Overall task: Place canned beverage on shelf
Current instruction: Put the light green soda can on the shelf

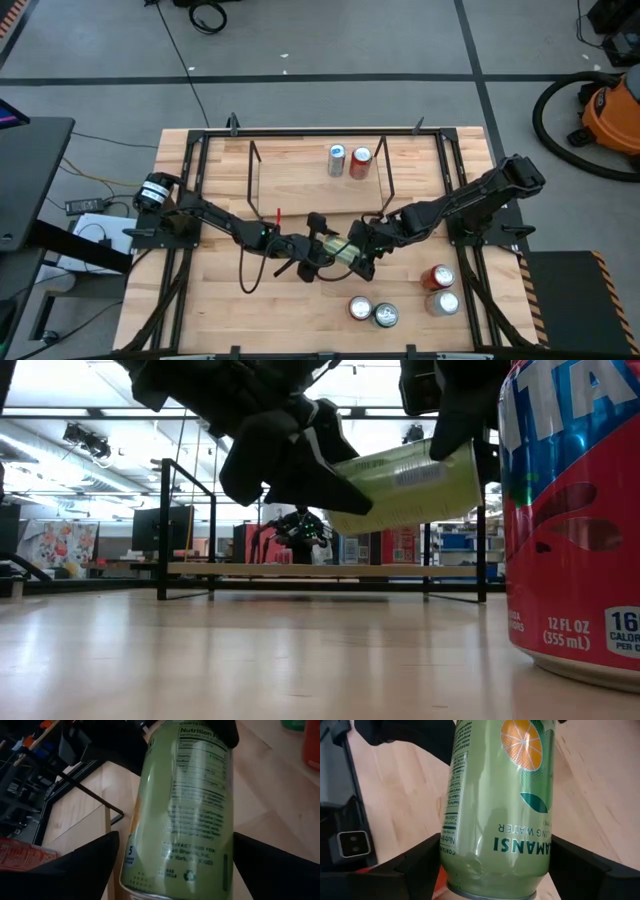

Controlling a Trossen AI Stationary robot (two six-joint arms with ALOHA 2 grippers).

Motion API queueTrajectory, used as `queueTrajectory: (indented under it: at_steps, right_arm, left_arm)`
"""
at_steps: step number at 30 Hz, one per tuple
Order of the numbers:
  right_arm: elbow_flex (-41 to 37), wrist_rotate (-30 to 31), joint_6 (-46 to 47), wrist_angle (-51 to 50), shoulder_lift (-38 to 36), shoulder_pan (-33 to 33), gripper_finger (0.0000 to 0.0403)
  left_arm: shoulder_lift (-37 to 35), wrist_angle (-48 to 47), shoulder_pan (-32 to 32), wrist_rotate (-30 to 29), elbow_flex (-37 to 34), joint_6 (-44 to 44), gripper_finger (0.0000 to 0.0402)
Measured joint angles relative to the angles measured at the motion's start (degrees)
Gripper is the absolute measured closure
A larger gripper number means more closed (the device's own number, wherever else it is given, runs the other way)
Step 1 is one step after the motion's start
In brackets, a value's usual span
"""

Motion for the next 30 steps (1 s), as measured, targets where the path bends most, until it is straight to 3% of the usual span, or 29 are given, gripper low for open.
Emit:
queueTrajectory:
  at_steps: [11,30]
  right_arm:
    - [-0.07,-0.22,0.23,0.73,0.04,-0.80,0.0081]
    - [-0.07,1.41,0.81,1.16,-2.01,-1.78,0.0052]
  left_arm:
    - [-0.04,-1.03,0.01,-0.39,-0.02,2.18,0.0109]
    - [-0.04,-0.83,0.01,-0.76,-0.02,0.70,0.0107]
